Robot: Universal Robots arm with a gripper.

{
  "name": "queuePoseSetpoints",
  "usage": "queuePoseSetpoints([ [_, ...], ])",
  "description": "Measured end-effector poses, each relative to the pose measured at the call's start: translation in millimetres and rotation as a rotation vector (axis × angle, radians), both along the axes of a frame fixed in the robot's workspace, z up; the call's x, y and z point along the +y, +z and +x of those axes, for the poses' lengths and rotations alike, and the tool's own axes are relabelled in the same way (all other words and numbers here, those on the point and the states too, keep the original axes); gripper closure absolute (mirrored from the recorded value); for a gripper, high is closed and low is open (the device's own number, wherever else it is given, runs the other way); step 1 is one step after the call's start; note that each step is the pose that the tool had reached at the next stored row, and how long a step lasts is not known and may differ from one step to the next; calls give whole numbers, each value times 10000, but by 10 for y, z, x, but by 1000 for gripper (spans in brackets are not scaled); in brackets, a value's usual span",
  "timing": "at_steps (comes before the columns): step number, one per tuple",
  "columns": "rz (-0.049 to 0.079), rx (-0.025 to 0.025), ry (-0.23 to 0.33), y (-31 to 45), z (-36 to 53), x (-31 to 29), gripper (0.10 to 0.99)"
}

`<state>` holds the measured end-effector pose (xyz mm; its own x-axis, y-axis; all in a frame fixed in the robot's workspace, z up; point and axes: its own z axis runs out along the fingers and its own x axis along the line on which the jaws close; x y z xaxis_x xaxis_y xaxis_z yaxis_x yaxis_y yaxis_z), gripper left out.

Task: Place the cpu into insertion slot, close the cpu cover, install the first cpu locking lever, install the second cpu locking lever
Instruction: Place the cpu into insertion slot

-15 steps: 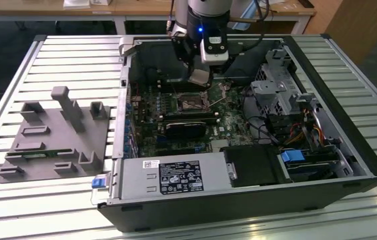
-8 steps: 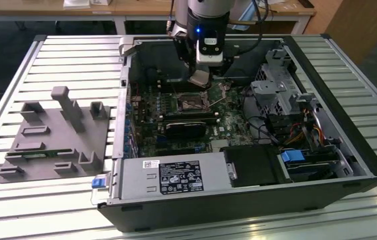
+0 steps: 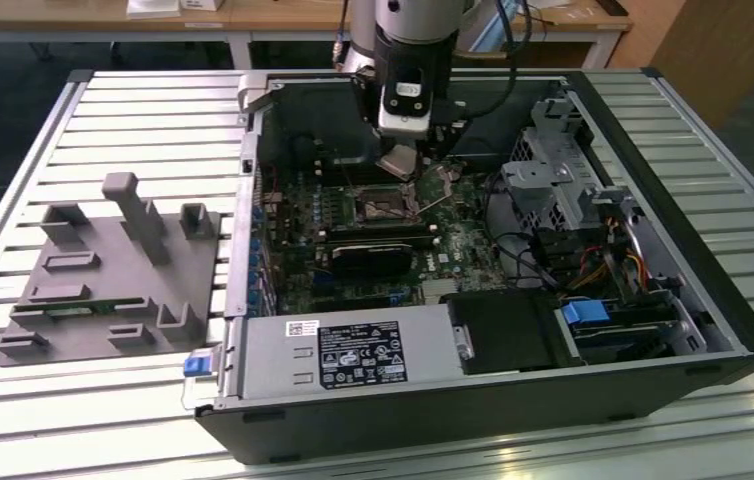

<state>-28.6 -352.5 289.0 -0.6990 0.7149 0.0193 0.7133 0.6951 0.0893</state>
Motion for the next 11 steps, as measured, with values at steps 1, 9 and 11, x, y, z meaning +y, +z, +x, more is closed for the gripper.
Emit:
queuePoseSetpoints([
  [1,0,0,-196,-10,0,0,545],
  [9,0,0,-1652,-79,0,0,545],
  [11,0,0,-2011,-96,0,0,545],
])
